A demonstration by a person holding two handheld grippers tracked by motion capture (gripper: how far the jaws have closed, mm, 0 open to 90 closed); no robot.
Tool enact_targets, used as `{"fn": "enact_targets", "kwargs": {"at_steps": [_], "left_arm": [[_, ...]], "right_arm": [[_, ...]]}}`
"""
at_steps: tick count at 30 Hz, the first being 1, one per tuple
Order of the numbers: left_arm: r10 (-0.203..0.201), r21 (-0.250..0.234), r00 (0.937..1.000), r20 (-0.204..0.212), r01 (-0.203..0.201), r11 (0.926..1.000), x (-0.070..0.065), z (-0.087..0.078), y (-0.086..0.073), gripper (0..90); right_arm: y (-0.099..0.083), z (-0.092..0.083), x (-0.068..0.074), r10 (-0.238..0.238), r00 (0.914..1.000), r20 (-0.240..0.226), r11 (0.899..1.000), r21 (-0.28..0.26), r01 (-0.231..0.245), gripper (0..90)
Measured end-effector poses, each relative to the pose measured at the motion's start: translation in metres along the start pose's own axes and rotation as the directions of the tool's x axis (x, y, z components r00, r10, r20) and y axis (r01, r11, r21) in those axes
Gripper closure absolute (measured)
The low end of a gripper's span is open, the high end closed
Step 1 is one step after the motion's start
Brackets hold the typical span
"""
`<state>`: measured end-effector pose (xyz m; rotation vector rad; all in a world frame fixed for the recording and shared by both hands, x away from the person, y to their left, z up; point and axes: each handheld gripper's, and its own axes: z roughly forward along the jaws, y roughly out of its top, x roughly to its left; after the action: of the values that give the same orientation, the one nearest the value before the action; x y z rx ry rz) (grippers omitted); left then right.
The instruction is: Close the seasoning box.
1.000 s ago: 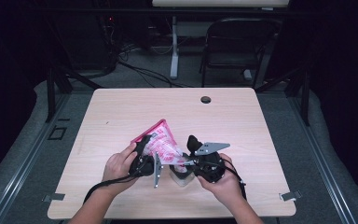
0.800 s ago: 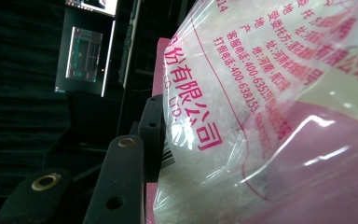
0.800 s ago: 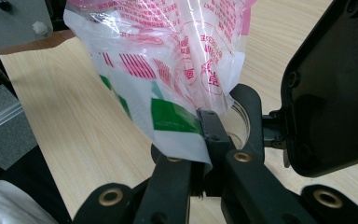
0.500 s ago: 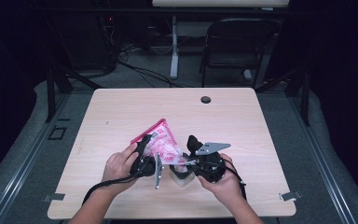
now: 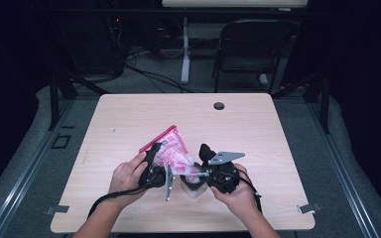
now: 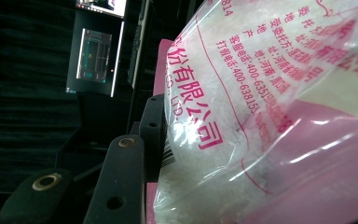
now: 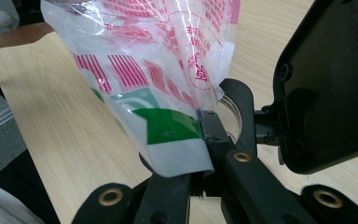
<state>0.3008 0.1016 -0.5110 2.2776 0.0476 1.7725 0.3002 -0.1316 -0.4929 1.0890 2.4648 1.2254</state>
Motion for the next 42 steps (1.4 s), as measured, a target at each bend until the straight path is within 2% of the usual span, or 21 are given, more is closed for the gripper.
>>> {"fn": "enact_targets", "kwargs": {"at_steps": [24, 42], "left_arm": [[0.023, -0.009, 0.9993, -0.028, -0.023, 0.9997, 0.0014, -0.0040, 0.0047, 65.0], [0.020, -0.022, 0.9992, -0.035, -0.021, 0.9995, 0.0023, -0.0059, 0.0061, 65.0]], "right_arm": [[-0.0023, 0.0014, -0.0038, 0.005, 1.0000, 0.008, 1.000, 0.005, -0.005, 90.0], [-0.0029, 0.0009, -0.0037, 0.011, 0.9999, 0.010, 1.000, 0.015, -0.011, 90.0]]}}
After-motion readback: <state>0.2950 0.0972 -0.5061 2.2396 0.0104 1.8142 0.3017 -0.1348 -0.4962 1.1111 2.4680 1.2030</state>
